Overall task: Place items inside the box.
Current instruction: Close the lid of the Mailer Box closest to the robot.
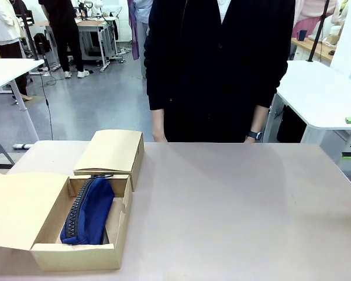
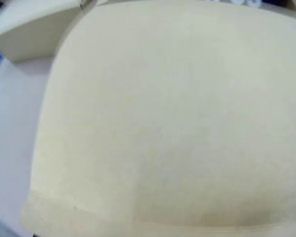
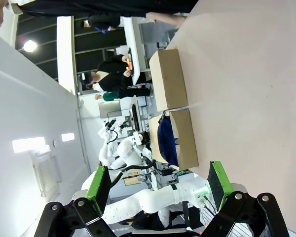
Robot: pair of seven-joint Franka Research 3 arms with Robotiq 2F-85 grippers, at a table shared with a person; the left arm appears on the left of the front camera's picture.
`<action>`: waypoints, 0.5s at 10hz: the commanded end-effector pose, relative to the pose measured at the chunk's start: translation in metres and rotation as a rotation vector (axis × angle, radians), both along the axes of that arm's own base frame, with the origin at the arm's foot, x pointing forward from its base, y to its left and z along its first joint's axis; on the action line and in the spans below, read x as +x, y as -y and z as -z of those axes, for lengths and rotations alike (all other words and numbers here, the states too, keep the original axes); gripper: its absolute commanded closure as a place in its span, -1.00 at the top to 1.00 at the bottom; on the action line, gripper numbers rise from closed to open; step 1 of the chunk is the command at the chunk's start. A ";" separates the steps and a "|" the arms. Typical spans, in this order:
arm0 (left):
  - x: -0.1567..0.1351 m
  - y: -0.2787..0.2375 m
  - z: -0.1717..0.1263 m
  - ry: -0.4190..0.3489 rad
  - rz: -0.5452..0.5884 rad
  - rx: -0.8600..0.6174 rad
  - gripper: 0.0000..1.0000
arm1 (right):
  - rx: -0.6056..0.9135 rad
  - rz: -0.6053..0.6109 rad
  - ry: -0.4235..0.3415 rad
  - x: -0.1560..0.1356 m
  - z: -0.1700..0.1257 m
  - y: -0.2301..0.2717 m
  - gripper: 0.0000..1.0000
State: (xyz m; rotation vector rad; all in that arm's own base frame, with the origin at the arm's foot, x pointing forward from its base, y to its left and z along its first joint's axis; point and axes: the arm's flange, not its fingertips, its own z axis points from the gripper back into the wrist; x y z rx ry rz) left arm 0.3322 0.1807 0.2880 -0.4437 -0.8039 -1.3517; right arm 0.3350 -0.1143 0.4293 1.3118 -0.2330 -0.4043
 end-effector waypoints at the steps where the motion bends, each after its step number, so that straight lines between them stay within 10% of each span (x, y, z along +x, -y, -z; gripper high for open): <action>1: -0.020 0.008 -0.003 0.087 -0.017 -0.118 1.00 | 0.014 0.006 0.008 0.000 -0.003 0.000 1.00; 5: -0.030 0.010 -0.040 0.181 -0.055 -0.196 1.00 | 0.014 0.006 0.008 0.000 -0.003 0.000 1.00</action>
